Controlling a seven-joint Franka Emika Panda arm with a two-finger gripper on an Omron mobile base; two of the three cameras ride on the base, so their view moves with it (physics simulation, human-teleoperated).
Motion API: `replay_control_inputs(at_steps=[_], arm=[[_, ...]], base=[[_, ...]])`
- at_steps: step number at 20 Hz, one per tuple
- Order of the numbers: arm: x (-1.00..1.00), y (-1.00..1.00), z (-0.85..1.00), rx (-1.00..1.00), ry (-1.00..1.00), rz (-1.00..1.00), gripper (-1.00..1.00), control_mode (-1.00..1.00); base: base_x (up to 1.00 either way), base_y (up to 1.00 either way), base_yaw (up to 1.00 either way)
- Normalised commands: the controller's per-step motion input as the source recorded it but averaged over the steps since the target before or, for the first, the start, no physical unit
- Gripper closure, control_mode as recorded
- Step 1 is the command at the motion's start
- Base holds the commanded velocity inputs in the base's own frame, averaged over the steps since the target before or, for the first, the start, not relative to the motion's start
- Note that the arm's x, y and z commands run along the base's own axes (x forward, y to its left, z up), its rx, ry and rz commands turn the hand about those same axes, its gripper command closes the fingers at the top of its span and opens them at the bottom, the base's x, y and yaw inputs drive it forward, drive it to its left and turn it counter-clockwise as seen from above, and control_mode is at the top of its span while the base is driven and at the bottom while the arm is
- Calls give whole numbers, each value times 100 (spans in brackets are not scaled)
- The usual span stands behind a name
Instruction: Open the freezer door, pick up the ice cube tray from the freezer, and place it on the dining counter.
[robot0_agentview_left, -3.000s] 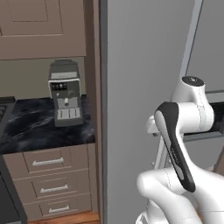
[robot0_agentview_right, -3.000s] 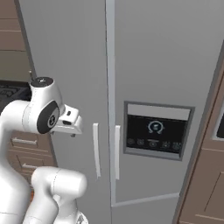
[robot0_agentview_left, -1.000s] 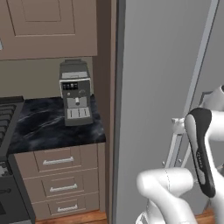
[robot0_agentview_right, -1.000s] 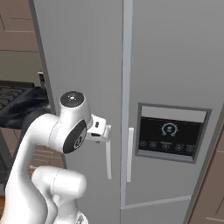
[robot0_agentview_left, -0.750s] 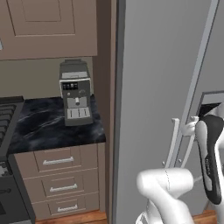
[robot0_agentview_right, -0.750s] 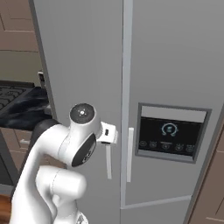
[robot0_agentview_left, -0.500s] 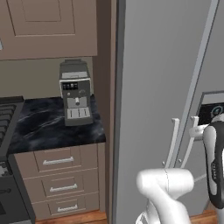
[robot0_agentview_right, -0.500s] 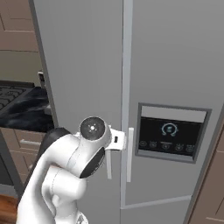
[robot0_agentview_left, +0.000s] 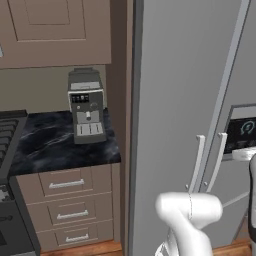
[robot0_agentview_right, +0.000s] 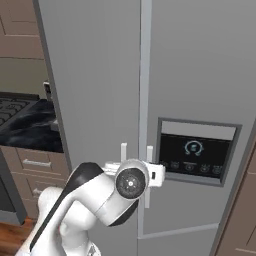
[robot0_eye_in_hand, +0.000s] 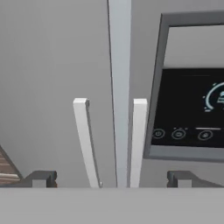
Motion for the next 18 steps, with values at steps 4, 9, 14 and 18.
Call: replay_control_inputs(at_steps=[4, 9, 14, 18], arm=[[0, -19, -29, 0, -25, 0, -100, -100], [11, -4, -23, 0, -22, 0, -100, -100], [28, 0, -6, 0, -19, 0, -100, -100], [38, 0, -5, 0, -17, 0, -100, -100]], base=[[0, 0, 0], [0, 0, 0], [0, 0, 0], [0, 0, 0]])
